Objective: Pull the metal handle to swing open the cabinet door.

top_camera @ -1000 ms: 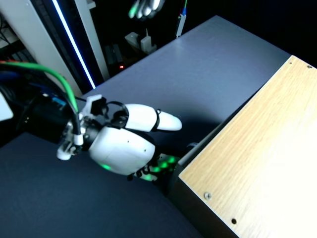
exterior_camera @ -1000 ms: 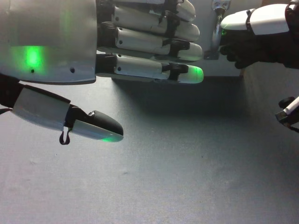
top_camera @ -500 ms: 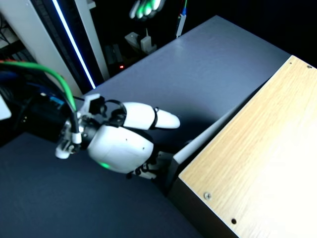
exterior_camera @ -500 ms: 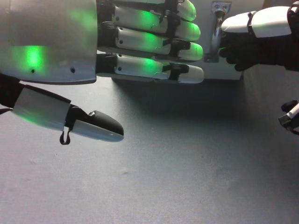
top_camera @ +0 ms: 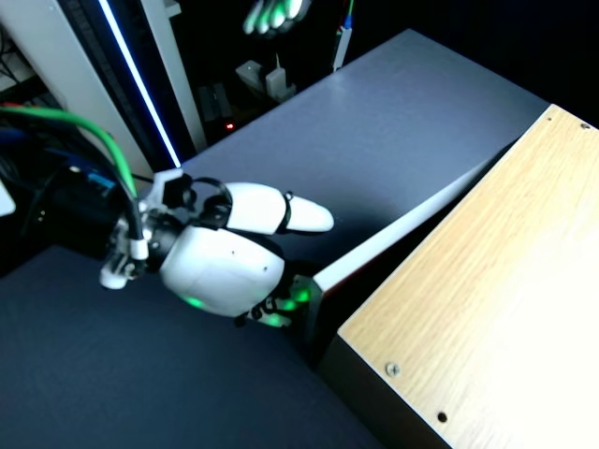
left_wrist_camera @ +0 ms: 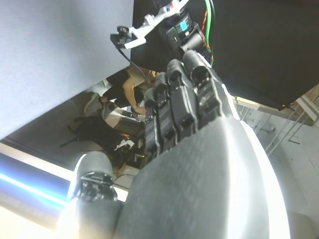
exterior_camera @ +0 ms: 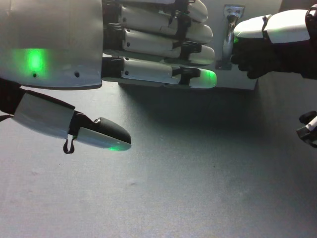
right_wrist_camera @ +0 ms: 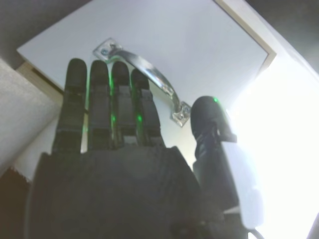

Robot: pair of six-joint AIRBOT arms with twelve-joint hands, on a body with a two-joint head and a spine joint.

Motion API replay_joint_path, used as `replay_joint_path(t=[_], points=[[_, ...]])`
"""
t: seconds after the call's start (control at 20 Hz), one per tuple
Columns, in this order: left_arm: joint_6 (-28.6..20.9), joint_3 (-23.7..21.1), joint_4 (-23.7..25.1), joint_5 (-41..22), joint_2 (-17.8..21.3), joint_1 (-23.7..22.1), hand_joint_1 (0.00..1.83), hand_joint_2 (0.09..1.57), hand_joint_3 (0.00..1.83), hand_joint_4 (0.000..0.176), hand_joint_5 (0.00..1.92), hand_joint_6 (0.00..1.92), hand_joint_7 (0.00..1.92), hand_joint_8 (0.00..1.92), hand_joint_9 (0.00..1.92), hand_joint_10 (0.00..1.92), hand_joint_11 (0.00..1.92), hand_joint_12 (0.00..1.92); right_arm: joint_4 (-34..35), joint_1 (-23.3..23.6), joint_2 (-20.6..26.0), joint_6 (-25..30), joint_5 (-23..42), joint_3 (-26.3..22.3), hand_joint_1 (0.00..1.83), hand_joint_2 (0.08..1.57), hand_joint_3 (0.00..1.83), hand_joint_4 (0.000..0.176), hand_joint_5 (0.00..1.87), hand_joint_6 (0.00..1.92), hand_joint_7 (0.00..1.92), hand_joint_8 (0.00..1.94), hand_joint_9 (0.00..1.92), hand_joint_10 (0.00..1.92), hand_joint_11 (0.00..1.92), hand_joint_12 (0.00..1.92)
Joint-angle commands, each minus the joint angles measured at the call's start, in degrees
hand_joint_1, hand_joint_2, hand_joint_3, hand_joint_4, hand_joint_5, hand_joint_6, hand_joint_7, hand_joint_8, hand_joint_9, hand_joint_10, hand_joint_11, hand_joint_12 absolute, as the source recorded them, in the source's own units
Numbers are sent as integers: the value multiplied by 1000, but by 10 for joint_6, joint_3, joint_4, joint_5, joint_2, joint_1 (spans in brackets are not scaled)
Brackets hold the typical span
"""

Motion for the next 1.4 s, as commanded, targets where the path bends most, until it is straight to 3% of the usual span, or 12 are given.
replay_joint_path(t=[0.0,1.35], points=[[5,1,-57,-15,4,-4,0,1321,0,0,252,2,288,1,265,1,0,601,6,4,4,7,74,-3,0,1354,0,0,324,0,330,1,299,3,0,860],[5,1,-57,-15,4,-4,0,1326,0,0,285,4,324,3,294,3,0,663,5,-4,37,-5,123,-64,0,1338,0,0,359,6,385,7,339,6,0,859]])
